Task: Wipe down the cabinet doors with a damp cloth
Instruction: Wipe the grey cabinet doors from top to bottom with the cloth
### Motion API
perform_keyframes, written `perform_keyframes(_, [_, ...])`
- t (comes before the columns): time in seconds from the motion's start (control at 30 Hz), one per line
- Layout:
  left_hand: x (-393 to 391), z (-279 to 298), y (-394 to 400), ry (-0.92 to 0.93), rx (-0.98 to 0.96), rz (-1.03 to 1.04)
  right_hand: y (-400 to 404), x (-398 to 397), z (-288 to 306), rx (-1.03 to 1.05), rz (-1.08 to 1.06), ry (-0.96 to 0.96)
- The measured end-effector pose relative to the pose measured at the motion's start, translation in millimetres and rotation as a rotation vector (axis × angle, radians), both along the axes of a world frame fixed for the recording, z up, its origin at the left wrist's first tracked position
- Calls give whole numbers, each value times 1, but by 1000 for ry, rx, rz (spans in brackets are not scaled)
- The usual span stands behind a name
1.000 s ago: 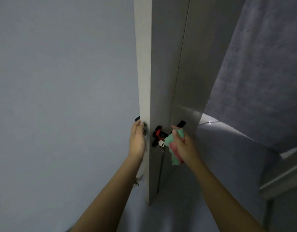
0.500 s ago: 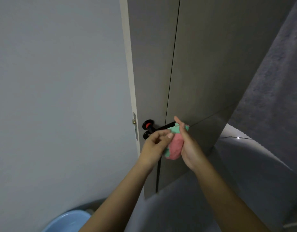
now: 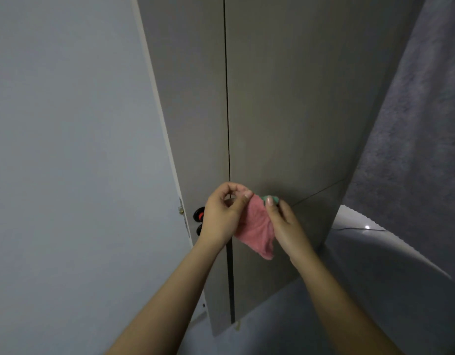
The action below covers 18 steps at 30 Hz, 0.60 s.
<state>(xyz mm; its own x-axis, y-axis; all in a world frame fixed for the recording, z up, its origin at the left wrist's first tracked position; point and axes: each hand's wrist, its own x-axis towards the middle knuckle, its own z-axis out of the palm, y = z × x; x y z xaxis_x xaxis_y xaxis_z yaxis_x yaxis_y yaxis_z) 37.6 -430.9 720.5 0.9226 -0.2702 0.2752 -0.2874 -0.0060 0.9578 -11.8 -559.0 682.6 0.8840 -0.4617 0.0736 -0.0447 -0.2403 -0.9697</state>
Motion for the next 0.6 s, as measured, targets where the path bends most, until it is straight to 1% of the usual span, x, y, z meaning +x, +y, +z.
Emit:
perform_keyframes(0.07, [12, 21, -9, -76, 47, -37, -10, 11, 9, -132, -89, -33])
perform_keyframes(0.1, [20, 31, -13, -115, 73, -46, -13, 16, 13, -218, -182, -57])
perform_keyframes(0.13, [30, 45, -19, -156, 94, -59, -16, 22, 20, -299, -295, -121])
perform_keyframes(0.2, [47, 72, -30, -220, 128, -96, -16, 29, 37, -434, -478, -353])
perform_keyframes(0.23, [53, 84, -35, -241, 148, -116, -12, 31, 44, -477, -524, -479])
perform_keyframes(0.3, [69, 114, -47, -297, 202, -167, -10, 43, 60, -539, -529, -699])
perform_keyframes(0.37, [81, 146, -58, -340, 225, -217, -8, 59, 76, -586, -469, -856])
perform_keyframes(0.4, [87, 161, -63, -345, 229, -248, -8, 69, 82, -613, -439, -900])
perform_keyframes(0.5, [100, 203, -75, -314, 228, -325, -15, 103, 105, -689, -417, -956])
perform_keyframes(0.6, [109, 231, -83, -239, 184, -376, -27, 134, 121, -791, -454, -943])
